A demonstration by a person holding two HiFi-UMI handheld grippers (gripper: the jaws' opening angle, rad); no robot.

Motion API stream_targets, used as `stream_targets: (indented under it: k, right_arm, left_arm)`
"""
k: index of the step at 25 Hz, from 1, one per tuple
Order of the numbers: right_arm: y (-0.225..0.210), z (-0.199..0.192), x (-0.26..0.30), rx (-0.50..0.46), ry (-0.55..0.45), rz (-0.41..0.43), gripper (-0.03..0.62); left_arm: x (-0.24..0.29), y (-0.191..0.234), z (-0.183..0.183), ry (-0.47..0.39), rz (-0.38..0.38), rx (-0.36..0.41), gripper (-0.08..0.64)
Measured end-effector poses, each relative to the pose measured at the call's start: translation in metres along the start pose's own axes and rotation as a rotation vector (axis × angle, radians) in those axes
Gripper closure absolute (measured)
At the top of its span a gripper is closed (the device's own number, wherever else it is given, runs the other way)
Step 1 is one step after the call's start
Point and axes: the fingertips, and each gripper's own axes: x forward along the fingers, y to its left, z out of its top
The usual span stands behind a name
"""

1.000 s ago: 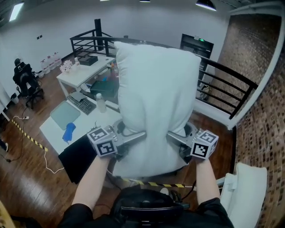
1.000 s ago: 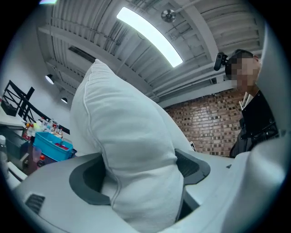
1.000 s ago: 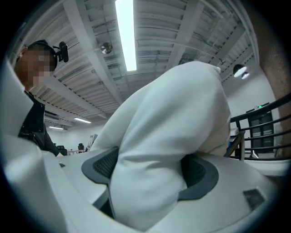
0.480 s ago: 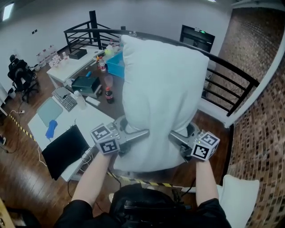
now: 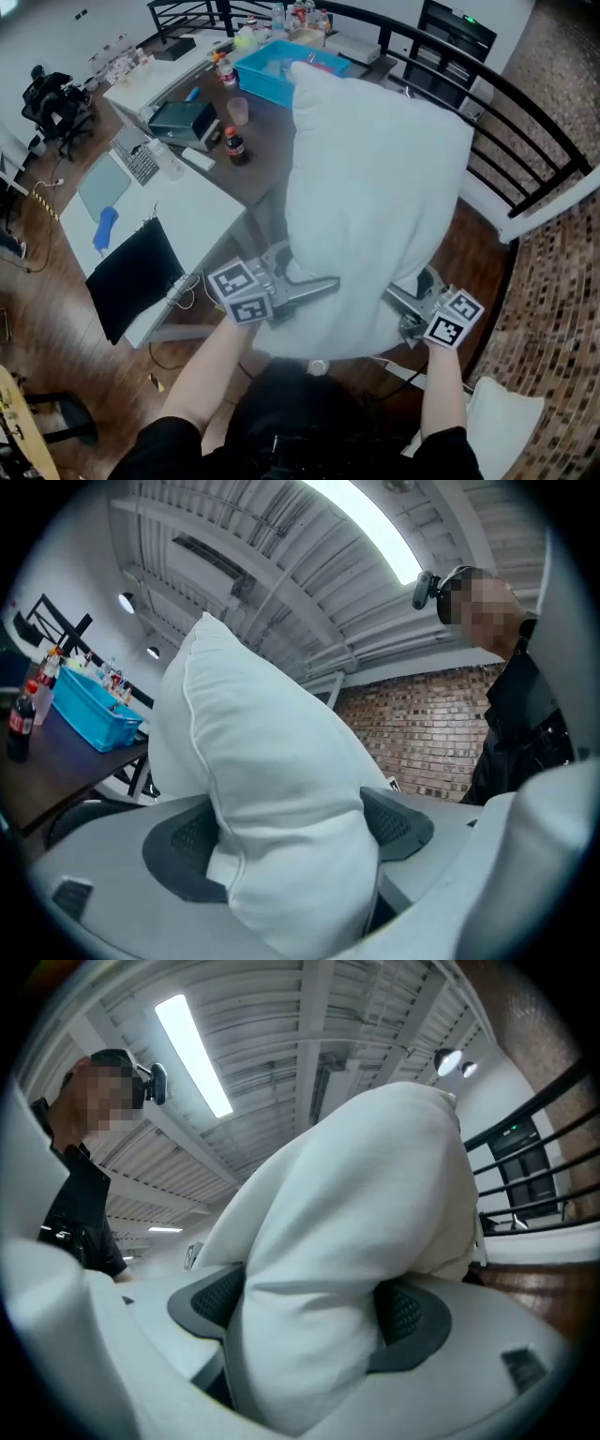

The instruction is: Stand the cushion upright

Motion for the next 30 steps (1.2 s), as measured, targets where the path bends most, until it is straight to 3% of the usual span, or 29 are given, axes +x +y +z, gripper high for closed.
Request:
stream_targets:
  k: [5, 11, 16, 20, 26, 28, 30]
  right_arm:
    - [-0.032, -0.041, 0.025, 0.078, 0.035, -0.025, 0.183]
    - [-0.056, -0.056, 0.053, 0.126, 0.045, -0.076, 0.183]
    - [-0.083, -0.046, 0.090, 0.073, 0.006, -0.071, 0.183]
    - [-0.128, -0.038, 0.137, 0.004, 0.015, -0.045, 0.181]
    - [-0.180, -0.057, 0.172, -0.079, 0.015, -0.015, 0.183]
    - [-0.194, -0.075, 0.176, -0.105, 0.021, -0.029, 0.181]
    - [-0.211, -0.106, 0.178, -0.122, 0.075, -0.068, 0.151]
  left_arm:
    - [-0.010, 0.045, -0.037, 0.027, 0.028, -0.080, 0.137]
    - [-0.016, 0.086, -0.047, 0.038, 0.014, -0.131, 0.138]
    - [-0.017, 0.131, -0.036, 0.038, 0.008, -0.083, 0.137]
    - [-0.011, 0.191, -0.038, 0.016, 0.046, -0.041, 0.138]
    - [-0.010, 0.256, -0.078, -0.028, 0.104, -0.050, 0.141]
    - [-0.012, 0.273, -0.097, 0.004, 0.124, -0.010, 0.142]
    - [-0.017, 0.294, -0.124, 0.074, 0.170, 0.034, 0.089]
